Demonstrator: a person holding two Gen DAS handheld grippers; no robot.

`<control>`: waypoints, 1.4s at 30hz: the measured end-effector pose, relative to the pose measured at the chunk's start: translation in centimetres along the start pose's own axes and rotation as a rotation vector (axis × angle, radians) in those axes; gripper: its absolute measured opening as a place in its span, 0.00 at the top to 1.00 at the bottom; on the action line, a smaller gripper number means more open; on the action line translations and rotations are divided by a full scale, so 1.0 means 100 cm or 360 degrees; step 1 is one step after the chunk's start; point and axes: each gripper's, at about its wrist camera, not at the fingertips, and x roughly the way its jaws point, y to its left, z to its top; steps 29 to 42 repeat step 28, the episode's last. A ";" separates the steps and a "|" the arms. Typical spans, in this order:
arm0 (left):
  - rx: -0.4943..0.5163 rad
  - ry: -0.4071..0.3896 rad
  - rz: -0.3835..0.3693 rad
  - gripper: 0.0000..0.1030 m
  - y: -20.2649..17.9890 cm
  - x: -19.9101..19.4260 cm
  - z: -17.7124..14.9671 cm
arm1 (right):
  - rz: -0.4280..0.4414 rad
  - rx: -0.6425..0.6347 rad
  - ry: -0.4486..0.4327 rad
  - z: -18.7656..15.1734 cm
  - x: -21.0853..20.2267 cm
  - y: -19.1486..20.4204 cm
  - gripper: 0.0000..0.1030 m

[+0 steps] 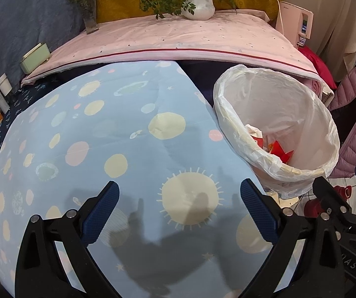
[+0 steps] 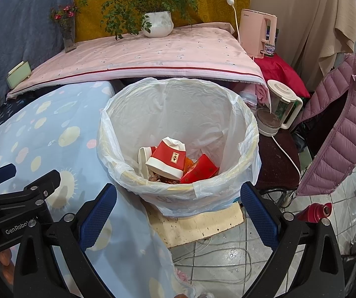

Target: Collect trash

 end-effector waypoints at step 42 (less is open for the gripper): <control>0.0014 -0.0013 -0.0019 0.09 -0.001 0.001 0.001 | -0.0004 0.0017 0.0003 -0.006 0.000 -0.008 0.07</control>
